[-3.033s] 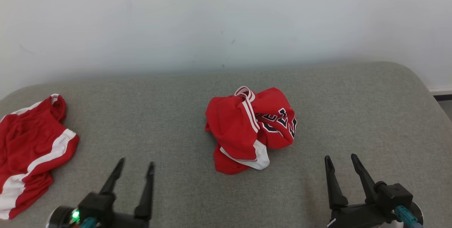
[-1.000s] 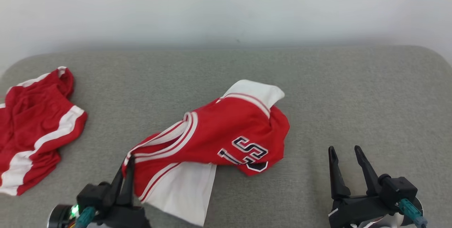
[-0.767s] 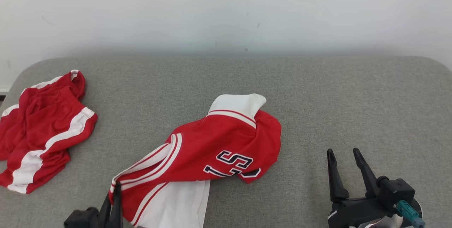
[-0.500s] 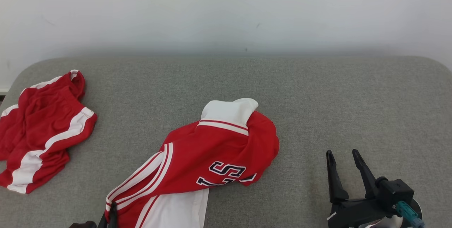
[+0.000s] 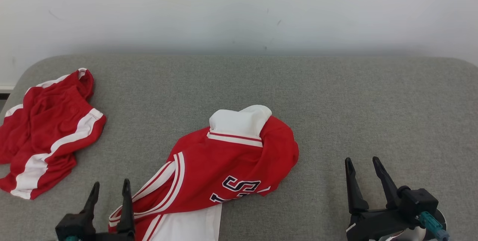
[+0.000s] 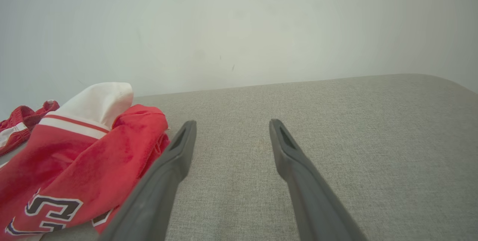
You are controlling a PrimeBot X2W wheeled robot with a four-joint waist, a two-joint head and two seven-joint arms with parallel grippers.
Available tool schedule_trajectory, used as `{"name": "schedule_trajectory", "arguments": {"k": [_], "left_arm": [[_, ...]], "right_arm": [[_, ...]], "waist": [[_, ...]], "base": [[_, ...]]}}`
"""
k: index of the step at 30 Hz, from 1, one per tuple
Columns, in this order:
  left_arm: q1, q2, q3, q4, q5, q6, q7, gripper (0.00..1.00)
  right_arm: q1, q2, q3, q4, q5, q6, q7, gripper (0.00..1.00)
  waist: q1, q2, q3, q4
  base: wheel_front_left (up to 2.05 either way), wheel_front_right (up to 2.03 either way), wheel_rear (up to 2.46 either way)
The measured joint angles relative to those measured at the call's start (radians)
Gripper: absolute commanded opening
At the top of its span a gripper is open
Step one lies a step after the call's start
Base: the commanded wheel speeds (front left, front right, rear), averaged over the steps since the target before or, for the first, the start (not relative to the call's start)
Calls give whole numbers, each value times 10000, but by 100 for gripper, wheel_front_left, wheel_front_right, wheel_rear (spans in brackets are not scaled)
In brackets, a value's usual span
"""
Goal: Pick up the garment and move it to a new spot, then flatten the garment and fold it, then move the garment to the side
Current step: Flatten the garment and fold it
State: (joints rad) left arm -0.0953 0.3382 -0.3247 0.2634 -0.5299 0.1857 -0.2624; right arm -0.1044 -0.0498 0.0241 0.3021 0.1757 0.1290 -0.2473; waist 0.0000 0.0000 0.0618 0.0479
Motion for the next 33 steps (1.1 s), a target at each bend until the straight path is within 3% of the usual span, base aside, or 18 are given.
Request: {"name": "schedule_trajectory", "arguments": {"k": [9, 24, 25, 27, 33], "left_arm": [[-998, -100, -660, -334, 293, -516, 453, 100], [-2008, -683, -1149, 2067, -161, -1279, 1028, 100], [-2043, -711, -1139, 2167, -192, -1336, 955, 62], [-2179, -727, -1154, 2341, -213, -1432, 838, 0], [-2645, -732, -1053, 2403, -255, -1615, 522, 0]], "right_arm": [[-240, 2, 178, 48, 136, 0, -29, 100], [-548, -2, 134, 107, 165, 0, -115, 100], [-562, -4, 132, 109, 165, 0, -121, 100], [-570, -2, 146, 136, 165, 0, -127, 100], [-584, -2, 174, 209, 165, 0, -132, 100]], "waist": [[1, 0, 267, -368], [2, 1, 893, -1361], [2, 1, 912, -1390], [2, 1, 905, -1420], [1, 1, 733, -1359]], "base": [[0, 0, 0], [0, 0, 0], [0, 0, 0], [0, 0, 0], [0, 0, 0]]}}
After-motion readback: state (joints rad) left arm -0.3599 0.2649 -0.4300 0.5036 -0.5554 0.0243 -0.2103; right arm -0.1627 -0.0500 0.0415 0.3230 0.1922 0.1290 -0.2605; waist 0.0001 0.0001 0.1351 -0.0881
